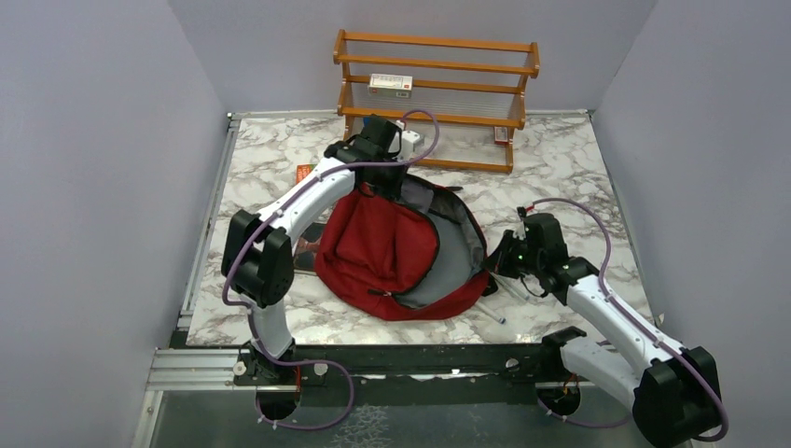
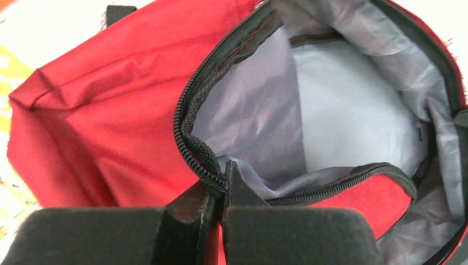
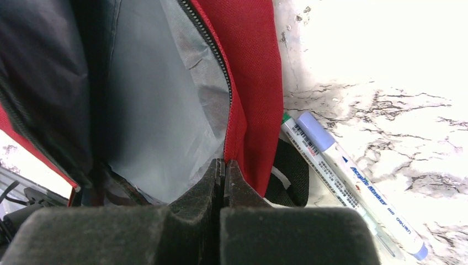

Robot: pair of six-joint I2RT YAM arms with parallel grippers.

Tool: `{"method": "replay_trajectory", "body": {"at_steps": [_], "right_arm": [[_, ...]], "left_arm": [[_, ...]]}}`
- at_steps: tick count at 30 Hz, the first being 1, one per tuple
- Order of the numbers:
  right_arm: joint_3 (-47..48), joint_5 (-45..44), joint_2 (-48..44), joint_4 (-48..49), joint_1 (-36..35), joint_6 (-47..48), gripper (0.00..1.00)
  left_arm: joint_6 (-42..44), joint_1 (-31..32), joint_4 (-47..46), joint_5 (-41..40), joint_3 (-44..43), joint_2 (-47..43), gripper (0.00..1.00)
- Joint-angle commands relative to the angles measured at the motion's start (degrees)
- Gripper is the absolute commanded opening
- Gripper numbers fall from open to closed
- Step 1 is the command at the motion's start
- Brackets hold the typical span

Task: Pack the student bag
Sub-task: Adjust the student bag at the center of the board.

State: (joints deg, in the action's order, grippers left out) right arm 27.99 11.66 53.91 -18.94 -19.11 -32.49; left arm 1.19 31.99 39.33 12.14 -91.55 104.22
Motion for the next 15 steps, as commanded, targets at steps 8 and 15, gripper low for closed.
{"method": "replay_trajectory", "body": {"at_steps": [8, 15], "right_arm": [[4.6, -1.2, -0.2, -2.6, 0.0, 5.0, 0.14], [12.6, -4.1, -3.4, -6.6, 0.0, 6.3, 0.38]], "left_arm": [[3.3, -8.3, 7.1, 9.7, -2.1, 1.1, 0.0], [2.8, -8.3, 5.3, 15.3, -2.4, 1.3, 0.0]]}}
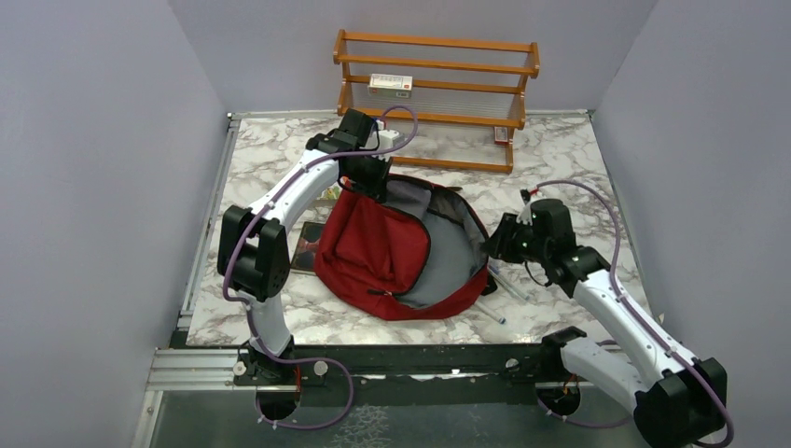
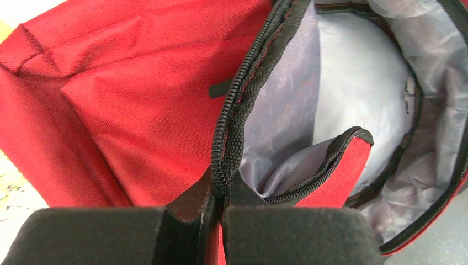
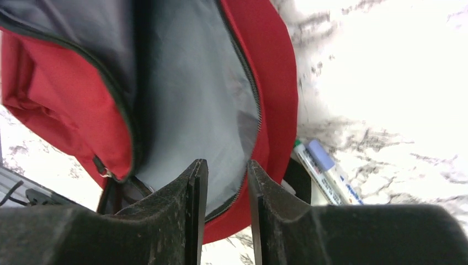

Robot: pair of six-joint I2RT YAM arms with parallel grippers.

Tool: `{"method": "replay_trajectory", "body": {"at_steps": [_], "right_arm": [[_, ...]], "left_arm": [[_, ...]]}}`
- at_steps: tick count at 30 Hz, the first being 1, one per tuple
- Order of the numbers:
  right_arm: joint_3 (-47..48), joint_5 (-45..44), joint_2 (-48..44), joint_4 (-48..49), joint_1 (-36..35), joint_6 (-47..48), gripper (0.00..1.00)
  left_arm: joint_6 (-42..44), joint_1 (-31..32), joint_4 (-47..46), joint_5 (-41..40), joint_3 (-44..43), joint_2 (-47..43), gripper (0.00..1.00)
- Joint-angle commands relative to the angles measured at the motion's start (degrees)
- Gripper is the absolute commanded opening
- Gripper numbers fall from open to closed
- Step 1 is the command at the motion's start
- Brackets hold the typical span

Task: Pack the student bag
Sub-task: Adjust the student bag at the center of the board.

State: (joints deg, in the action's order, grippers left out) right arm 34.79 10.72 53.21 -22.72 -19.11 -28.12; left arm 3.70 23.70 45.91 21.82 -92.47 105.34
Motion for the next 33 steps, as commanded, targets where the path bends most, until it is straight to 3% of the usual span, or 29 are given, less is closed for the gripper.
{"method": "replay_trajectory", "body": {"at_steps": [1, 3, 6, 12, 18, 26, 33], "right_arm": [[7.2, -3.2, -3.1, -3.1, 0.0, 2.3, 0.39], [9.9, -2.0, -3.1, -2.7, 0.0, 3.0, 0.38], [13.4, 3.1, -0.7, 0.5, 0.0, 4.1, 0.28], [13.9, 15.1, 11.1, 10.1, -0.1, 3.8, 0.14], [12.4, 15.9, 22.7, 18.5, -2.2, 4.7, 0.12], [11.4, 15.4, 33.0, 26.2, -11.8, 4.5, 0.12], [7.8, 16.4, 32.9, 31.4, -17.3, 1.8, 0.11]], "left_arm": [[0.2, 0.0, -1.6, 6.2, -1.5, 0.1, 0.0], [-0.1, 0.0, -2.1, 6.9, -1.3, -0.1, 0.0], [-0.1, 0.0, -2.7, 6.6, -0.9, -0.4, 0.0], [-0.7, 0.0, -3.7, 7.1, -0.2, -1.2, 0.0], [-1.0, 0.0, -4.5, 8.2, -0.3, -1.7, 0.0], [-1.7, 0.0, -5.4, 9.5, -0.1, -1.6, 0.0], [-2.6, 0.0, -7.5, 9.1, 0.4, -2.3, 0.0]]}}
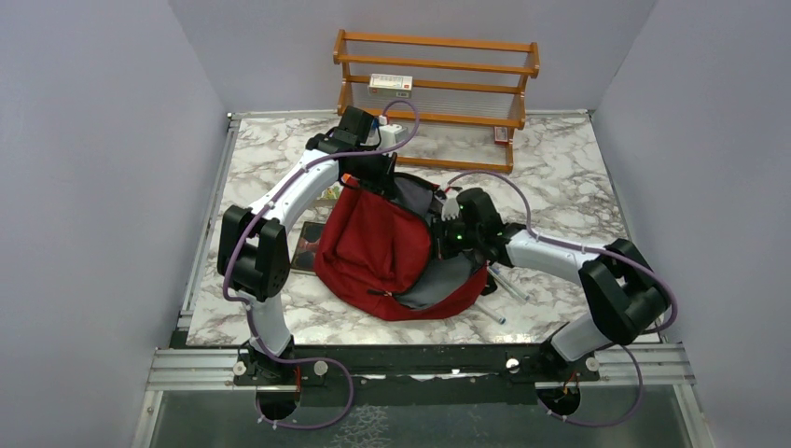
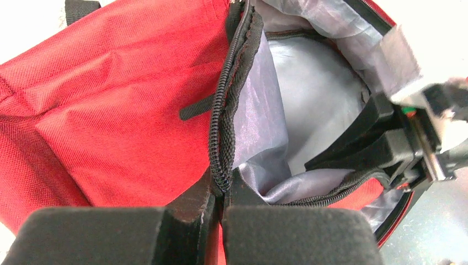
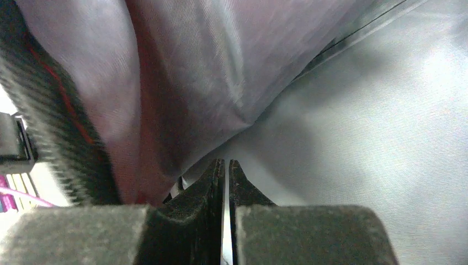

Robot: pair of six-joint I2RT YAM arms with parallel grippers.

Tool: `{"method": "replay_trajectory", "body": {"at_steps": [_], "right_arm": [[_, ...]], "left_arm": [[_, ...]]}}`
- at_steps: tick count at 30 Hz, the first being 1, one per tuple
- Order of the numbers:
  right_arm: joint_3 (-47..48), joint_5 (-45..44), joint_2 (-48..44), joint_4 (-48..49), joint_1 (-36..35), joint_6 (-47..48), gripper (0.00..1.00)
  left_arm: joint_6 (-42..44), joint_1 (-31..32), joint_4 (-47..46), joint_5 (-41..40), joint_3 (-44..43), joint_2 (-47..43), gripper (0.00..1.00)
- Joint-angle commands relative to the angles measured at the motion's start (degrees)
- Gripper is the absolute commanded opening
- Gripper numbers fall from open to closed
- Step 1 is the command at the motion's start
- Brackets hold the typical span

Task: Pack the student bag
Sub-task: Adjust the student bag at the center of the board.

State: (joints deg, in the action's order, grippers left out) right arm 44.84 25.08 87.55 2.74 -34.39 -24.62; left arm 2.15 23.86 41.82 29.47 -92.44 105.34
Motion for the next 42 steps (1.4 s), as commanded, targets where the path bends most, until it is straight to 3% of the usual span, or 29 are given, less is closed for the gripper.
{"method": "replay_trajectory", "body": {"at_steps": [1, 3, 9, 18, 25, 30, 35, 38, 42], "right_arm": [[-3.0, 2.6, -2.3, 6.6, -2.7, -2.0, 0.11], [-4.4, 3.6, -4.0, 7.9, -4.3, -2.8, 0.1], [-4.6, 5.5, -6.6, 13.8, -7.3, -6.6, 0.1], [4.1, 4.9, 2.9, 16.3, -12.3, -7.8, 0.1], [9.5, 4.1, 16.7, 21.7, -13.5, -9.0, 0.1], [12.2, 3.2, 22.0, 22.0, -14.2, -8.3, 0.11], [10.6, -1.3, 14.9, 18.8, -14.2, -6.0, 0.19], [8.6, -9.5, 6.9, 13.3, -14.2, -4.6, 0.24], [4.1, -23.0, -3.0, 5.0, -14.2, -5.3, 0.3]], "left_arm": [[-1.5, -0.1, -4.0, 1.1, 0.5, -2.4, 0.0], [-1.9, -0.1, -5.8, 0.0, 1.2, -2.9, 0.08], [-7.1, -0.2, -12.5, -5.9, 5.0, -7.2, 0.45], [-10.9, -1.1, -17.6, -23.4, 12.1, -19.8, 0.68], [-13.2, -1.2, -17.6, -31.4, 21.8, -29.8, 0.72], [-17.0, -1.2, -19.1, -31.9, 29.8, -35.7, 0.73], [-20.0, -1.1, -21.5, -28.2, 33.8, -38.2, 0.73], [-20.4, -0.3, -24.3, -24.2, 35.0, -38.9, 0.68], [-19.1, 4.6, -27.2, -25.5, 35.4, -39.5, 0.68]]}}
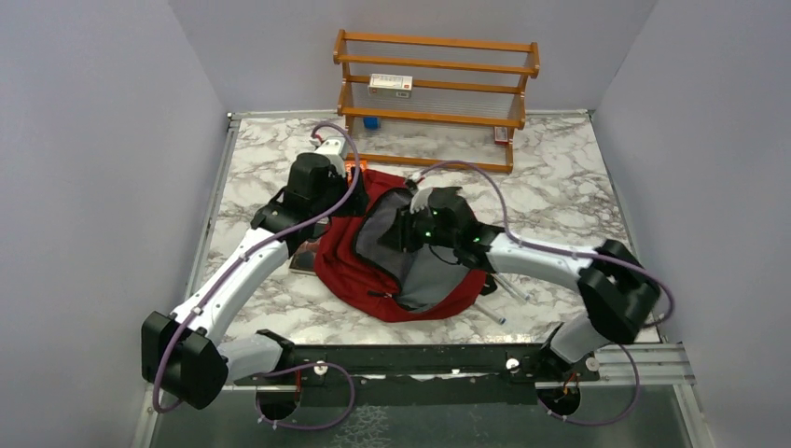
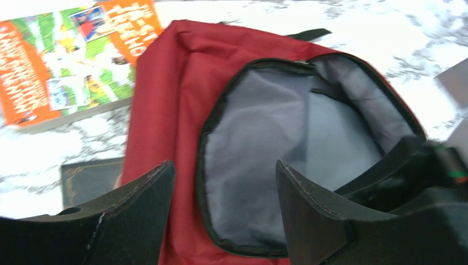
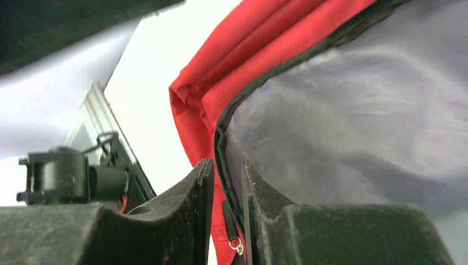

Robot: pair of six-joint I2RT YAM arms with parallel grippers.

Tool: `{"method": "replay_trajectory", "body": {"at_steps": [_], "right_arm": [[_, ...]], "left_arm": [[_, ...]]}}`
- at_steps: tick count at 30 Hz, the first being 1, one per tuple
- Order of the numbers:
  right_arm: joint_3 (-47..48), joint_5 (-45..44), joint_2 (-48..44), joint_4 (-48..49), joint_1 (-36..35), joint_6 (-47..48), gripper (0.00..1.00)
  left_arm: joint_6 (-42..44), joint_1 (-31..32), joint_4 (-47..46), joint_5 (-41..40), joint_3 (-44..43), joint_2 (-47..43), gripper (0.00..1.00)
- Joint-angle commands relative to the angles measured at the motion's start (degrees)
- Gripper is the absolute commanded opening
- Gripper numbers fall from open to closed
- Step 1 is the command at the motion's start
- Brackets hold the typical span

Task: Pack the student bag
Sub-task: Adjust the student bag at the center of the board.

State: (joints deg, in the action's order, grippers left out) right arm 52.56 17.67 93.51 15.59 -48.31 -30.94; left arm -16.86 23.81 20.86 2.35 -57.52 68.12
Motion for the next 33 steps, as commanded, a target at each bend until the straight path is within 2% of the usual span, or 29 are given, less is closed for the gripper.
{"method": "replay_trajectory", "body": {"at_steps": [1, 4, 8, 13, 24, 33], "right_arm": [[-4.7, -17.7, -11.4, -9.7, -0.3, 0.8, 0.31], [-7.8, -26.1, -17.5, -15.2, -0.3, -1.8, 0.34], [-11.0, -32.0, -24.0, -23.4, -0.3, -6.3, 0.38], [-14.1, -38.4, -30.7, -32.0, -0.3, -11.3, 0.52], [-13.9, -47.7, -40.5, -46.5, -0.4, -17.9, 0.61], [-16.8, -46.5, -41.1, -46.8, -0.3, -21.5, 0.67]], "left_arm": [[0.4, 6.6, -6.6, 1.1, 0.4, -2.0, 0.68], [1.8, 11.7, -7.2, -1.4, -0.1, -0.5, 0.68], [3.7, 19.3, -7.2, -6.5, -0.8, 3.7, 0.68], [5.3, 26.3, -7.4, -14.5, 0.8, 9.9, 0.7], [8.8, 30.9, -8.2, -24.7, -2.6, 23.3, 0.79], [12.1, 33.7, -6.7, -32.9, -6.3, 32.7, 0.88]]}}
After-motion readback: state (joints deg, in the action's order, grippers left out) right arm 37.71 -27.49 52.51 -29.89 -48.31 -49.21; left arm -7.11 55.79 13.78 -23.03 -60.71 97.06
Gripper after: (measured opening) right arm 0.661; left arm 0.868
